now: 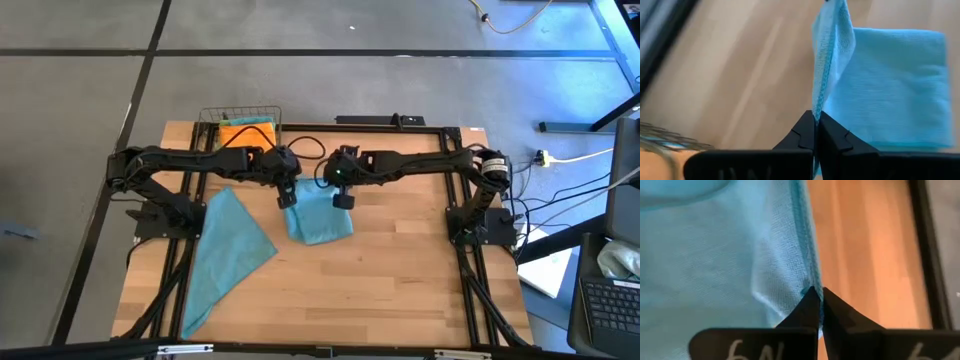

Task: Fold microfiber towels
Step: Fold the right light blue microfiber cloth

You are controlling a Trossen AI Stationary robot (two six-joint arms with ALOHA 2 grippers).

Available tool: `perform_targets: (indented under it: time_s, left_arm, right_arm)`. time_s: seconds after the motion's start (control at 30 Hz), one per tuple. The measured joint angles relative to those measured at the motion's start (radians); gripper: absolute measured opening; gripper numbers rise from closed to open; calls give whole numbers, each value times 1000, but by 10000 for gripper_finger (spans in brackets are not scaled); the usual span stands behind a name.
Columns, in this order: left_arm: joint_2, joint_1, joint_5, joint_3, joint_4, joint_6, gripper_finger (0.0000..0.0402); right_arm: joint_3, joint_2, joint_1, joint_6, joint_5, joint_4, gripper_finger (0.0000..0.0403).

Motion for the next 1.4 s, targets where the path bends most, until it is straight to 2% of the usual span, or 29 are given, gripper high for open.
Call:
perform_targets:
  time_s: [0.17,0.27,0.47,0.67,0.83,1.07,1.2,1.4]
  left_arm:
    - [0,-56,108,0,0,-118,0]
    - [0,-112,129,2,10,-190,0]
    - [11,-239,137,1,15,-296,0]
    - [93,-336,73,0,51,-383,0]
    - [182,-383,74,0,152,-469,0]
    - [254,-428,88,0,169,-514,0]
    - [262,-450,103,-3,150,-518,0]
    - [262,-478,97,-1,121,-521,4]
  right_arm:
    - [25,-24,52,-2,-22,-114,6]
    - [32,-42,85,2,-40,-181,5]
    - [30,-36,132,28,-256,-206,9]
    - [-48,-22,168,127,-269,-130,11]
    - [-114,-23,190,160,-276,-104,11]
    - [-190,-22,220,216,-350,0,13]
    - [-224,-22,237,273,-359,26,36]
    - [-231,-22,263,317,-363,36,93]
